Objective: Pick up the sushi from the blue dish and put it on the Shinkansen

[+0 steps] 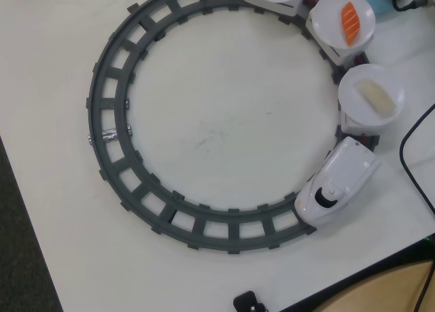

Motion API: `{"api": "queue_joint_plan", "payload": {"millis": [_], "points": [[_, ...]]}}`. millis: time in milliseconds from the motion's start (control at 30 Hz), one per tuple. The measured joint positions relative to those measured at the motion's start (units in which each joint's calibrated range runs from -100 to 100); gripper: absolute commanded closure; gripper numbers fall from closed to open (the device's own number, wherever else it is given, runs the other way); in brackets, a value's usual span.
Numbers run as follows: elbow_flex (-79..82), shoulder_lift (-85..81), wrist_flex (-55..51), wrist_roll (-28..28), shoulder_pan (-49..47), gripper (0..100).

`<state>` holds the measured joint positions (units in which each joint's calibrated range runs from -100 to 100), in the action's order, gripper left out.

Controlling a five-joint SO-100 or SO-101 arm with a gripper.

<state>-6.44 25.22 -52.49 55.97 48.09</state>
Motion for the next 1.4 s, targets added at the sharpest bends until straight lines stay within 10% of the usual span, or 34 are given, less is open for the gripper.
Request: {"api": "queue_joint_plan", "payload": {"millis": [800,1000,1400], "points": [[2.6,4.0,3.1,-0.3,-2.5,73],[2.8,4.0,2.6,-0.3,-3.2,99],[3.1,-1.2,1.9,-3.7,-0.2,98]]}}
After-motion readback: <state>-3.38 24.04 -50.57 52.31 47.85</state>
